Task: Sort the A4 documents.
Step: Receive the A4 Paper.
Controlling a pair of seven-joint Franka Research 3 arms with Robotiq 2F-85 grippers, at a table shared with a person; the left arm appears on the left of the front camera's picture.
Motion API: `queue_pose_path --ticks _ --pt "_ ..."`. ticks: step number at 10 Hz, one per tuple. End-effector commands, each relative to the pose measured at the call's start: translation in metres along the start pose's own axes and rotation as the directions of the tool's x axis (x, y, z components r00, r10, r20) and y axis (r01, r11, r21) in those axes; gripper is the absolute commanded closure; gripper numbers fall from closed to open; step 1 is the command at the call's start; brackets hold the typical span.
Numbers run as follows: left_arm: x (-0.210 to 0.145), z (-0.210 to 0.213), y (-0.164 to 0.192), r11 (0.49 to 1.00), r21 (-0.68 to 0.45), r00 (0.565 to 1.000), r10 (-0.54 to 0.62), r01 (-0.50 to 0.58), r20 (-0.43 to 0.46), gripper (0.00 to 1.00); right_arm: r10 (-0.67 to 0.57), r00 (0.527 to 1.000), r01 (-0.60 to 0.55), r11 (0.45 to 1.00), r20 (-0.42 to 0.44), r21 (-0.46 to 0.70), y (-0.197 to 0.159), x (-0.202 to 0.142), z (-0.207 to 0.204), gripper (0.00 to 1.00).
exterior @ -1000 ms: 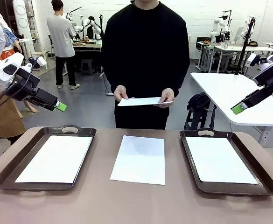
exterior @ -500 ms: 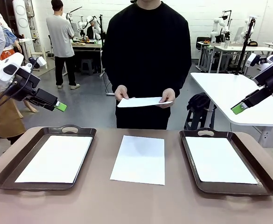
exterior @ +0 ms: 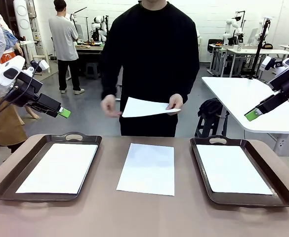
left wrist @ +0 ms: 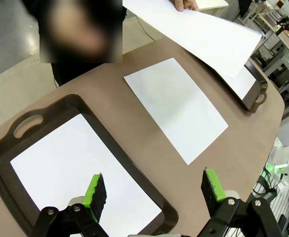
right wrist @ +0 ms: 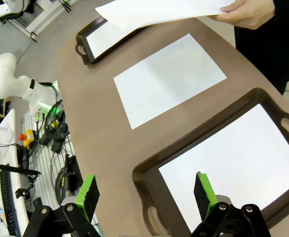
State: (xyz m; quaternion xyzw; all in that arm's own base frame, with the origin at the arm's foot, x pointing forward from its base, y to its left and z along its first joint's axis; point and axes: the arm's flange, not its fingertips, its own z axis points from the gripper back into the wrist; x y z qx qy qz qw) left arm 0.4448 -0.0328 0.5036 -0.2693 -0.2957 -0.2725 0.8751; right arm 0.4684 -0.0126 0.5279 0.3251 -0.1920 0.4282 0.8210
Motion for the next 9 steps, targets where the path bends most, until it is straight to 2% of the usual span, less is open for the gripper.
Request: queue_pose_path --ticks 1,9 --pt "0.0001 0.0009 -0.0003 1.000 -0.007 1.000 0.000 0.000 0.007 0.00 0.000 1.000 0.000 1.000 0.001 -0.005 -0.0005 0.0002 0.0003 0.00" --pt "0.0001 0.0009 -0.0003 1.000 -0.007 1.000 0.000 0.000 0.007 0.00 0.000 1.000 0.000 1.000 0.001 -0.005 -0.0005 0.0002 0.0003 0.00"
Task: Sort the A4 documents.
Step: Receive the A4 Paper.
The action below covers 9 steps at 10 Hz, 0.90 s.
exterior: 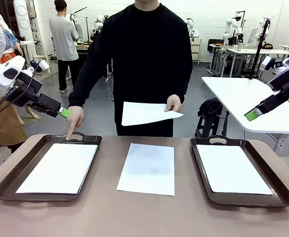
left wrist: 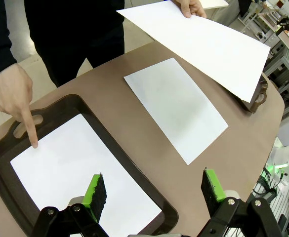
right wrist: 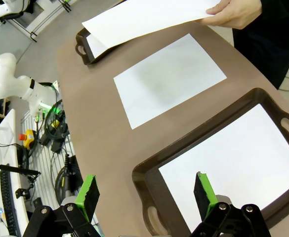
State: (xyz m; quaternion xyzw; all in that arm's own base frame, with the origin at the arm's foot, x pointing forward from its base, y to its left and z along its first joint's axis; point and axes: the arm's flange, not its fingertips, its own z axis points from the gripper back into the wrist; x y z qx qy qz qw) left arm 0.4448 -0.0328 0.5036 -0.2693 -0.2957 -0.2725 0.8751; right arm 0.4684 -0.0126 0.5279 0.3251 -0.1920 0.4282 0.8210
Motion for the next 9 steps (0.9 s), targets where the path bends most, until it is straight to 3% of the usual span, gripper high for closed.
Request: queue_pose_path --ticks 1,6,7,8,9 --pt "0.000 0.001 0.000 1.000 -0.007 1.000 0.000 0.000 0.007 0.00 0.000 1.000 0.000 1.000 0.001 -0.005 -0.001 0.000 0.000 0.00" --pt "0.000 0.000 0.000 1.000 0.000 1.000 0.000 0.000 0.000 0.00 0.000 1.000 0.000 1.000 0.001 -0.005 -0.001 0.000 0.000 0.00" --pt "0.005 -0.006 0.006 0.999 -0.041 1.000 -0.018 0.019 0.026 0.00 0.000 1.000 0.000 1.000 0.001 -0.005 -0.001 0.000 0.000 0.00" --pt "0.010 -0.011 0.017 0.995 -0.096 0.994 0.018 -0.008 0.105 0.00 0.000 1.000 0.000 1.000 0.001 -0.005 -0.001 0.000 0.000 0.00" --pt "0.018 -0.016 0.025 0.993 -0.109 0.991 0.057 -0.044 0.118 0.00 0.000 1.000 0.000 1.000 0.001 -0.005 -0.001 0.000 0.000 0.00"
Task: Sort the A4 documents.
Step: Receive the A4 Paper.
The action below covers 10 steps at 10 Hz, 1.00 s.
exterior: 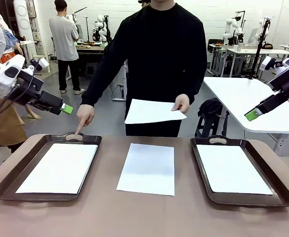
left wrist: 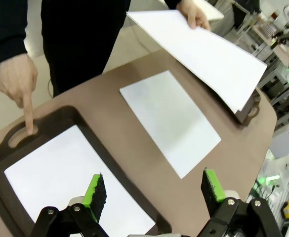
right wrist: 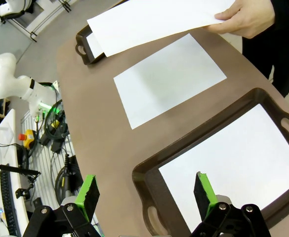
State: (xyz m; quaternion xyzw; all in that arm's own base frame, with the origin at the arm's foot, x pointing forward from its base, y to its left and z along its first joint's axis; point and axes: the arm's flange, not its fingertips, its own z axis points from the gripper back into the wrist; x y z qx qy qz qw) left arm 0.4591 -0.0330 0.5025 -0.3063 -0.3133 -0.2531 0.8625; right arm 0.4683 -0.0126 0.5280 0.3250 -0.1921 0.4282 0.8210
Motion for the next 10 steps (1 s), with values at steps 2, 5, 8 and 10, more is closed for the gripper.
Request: queue_pose_path --ticks 2,5,8,10 --pt "0.031 -0.030 0.033 0.991 -0.121 0.997 0.066 -0.061 0.034 0.00 0.000 1.000 0.000 1.000 0.001 -0.005 -0.001 0.000 0.000 0.00" --pt "0.065 -0.081 0.062 0.961 -0.218 0.985 0.167 -0.170 -0.034 0.00 0.000 1.000 0.000 1.000 0.001 -0.005 -0.001 0.000 0.000 0.00" --pt "0.084 -0.131 0.077 0.915 -0.304 0.964 0.255 -0.266 -0.075 0.00 0.000 1.000 0.000 1.000 0.001 -0.005 -0.001 0.000 0.000 0.00" --pt "0.094 -0.162 0.081 0.867 -0.392 0.951 0.295 -0.308 -0.096 0.00 0.000 1.000 0.000 1.000 0.001 -0.005 -0.001 0.000 0.000 0.00"
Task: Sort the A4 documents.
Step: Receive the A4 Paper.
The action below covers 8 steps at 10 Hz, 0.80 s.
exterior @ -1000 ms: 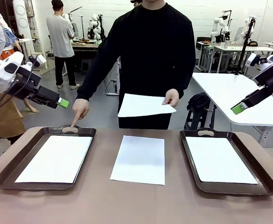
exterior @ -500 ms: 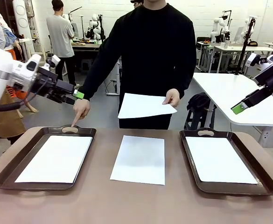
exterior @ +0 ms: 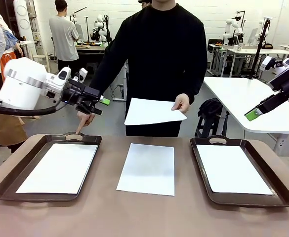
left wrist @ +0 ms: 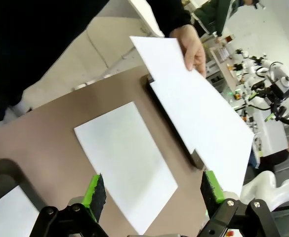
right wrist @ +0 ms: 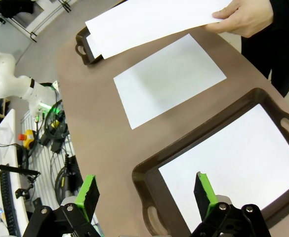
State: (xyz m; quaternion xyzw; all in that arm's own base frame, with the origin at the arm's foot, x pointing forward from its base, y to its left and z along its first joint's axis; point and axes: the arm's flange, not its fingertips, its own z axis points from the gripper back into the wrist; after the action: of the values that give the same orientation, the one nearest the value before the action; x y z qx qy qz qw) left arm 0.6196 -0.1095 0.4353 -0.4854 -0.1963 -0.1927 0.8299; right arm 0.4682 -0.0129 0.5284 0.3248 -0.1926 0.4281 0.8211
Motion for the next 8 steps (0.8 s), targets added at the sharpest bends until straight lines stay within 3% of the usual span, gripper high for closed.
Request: queue_pose_path --ticks 1,4,8 --pt "0.019 -0.015 0.008 0.991 -0.125 0.997 0.059 -0.052 0.053 0.00 0.000 1.000 0.000 1.000 0.001 -0.004 -0.001 0.000 0.000 0.00" --pt "0.018 -0.045 0.008 0.970 -0.222 0.993 0.112 -0.099 0.048 0.00 0.000 1.000 0.000 1.000 0.001 -0.004 -0.001 0.000 0.000 0.00" --pt "0.017 -0.090 0.006 0.922 -0.334 0.980 0.196 -0.195 -0.032 0.00 0.000 1.000 0.000 1.000 0.001 -0.004 -0.001 0.000 0.000 0.00"
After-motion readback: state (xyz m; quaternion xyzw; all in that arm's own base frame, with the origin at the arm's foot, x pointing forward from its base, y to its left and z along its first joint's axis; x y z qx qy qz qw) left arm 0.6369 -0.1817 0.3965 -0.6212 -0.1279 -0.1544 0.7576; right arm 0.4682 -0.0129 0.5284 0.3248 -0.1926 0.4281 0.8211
